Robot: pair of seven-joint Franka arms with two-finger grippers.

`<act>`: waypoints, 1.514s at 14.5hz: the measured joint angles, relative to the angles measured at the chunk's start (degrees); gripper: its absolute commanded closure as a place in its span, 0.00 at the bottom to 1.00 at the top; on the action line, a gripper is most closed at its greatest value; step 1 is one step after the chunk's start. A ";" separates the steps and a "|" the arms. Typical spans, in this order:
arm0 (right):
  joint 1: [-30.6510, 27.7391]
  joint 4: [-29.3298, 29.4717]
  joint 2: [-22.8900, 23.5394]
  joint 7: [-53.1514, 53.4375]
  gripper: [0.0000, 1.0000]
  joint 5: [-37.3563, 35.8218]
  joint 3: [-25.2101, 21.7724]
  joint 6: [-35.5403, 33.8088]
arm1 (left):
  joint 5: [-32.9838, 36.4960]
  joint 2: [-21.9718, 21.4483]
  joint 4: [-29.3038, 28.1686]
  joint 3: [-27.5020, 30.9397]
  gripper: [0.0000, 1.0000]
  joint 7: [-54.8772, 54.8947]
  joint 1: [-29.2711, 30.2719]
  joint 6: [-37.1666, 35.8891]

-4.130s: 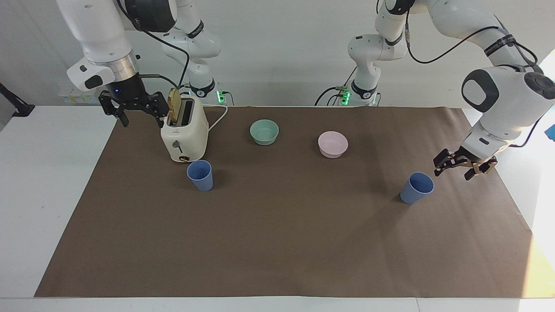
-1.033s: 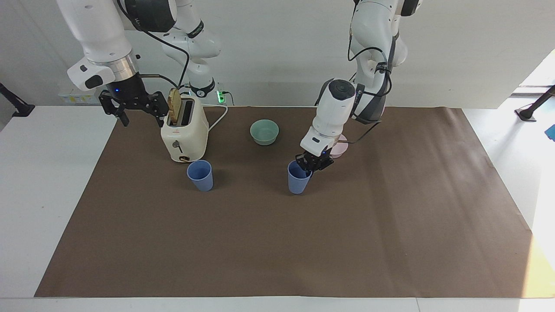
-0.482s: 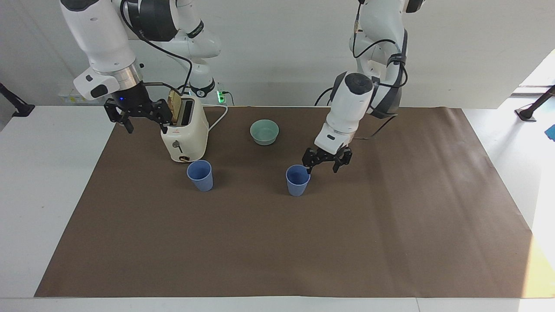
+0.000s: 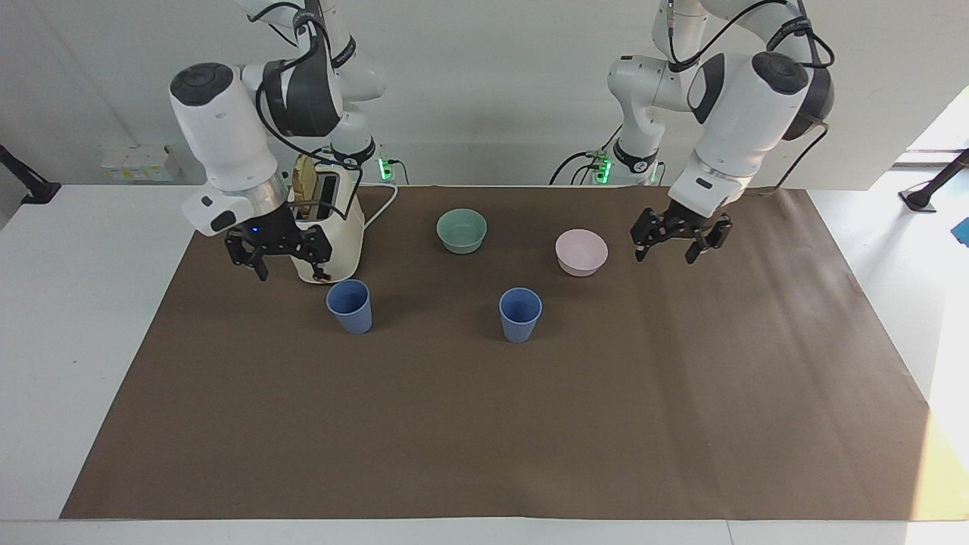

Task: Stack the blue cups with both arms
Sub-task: 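Release the cup with the left gripper while the right gripper reaches the other cup, then grasp the second blue cup with the right gripper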

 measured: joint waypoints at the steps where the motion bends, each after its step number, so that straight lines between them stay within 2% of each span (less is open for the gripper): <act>1: 0.23 -0.34 1.08 0.00 0.00 0.00 0.00 0.66 | 0.57 -0.10 1.39 0.01 0.00 3.19 1.92 -1.88; 4: 0.21 -1.90 2.49 0.00 0.00 0.01 -0.08 2.12 | 0.70 -0.17 6.78 0.07 0.00 11.91 7.60 -7.77; 7: 0.02 -6.00 2.57 0.00 0.00 0.01 -0.14 4.14 | 0.73 -0.19 11.22 0.14 0.00 16.34 11.04 -12.70; 17: 0.19 -9.28 3.12 -2.76 0.00 0.02 -0.10 5.16 | 1.20 -0.05 11.64 -0.30 0.00 16.82 12.56 -17.00; 19: 0.19 -9.51 3.45 -3.47 0.30 0.02 -0.10 5.22 | 1.32 -0.05 11.64 -0.34 0.00 16.82 12.57 -16.99; 20: 0.19 -9.53 3.51 -3.67 0.42 0.02 -0.10 5.24 | 1.34 -0.05 11.64 -0.34 0.00 16.82 12.57 -16.92; 22: 0.20 -9.55 3.53 -3.77 0.43 0.02 -0.10 5.24 | 1.38 -0.05 11.64 -0.34 0.00 16.82 12.57 -16.46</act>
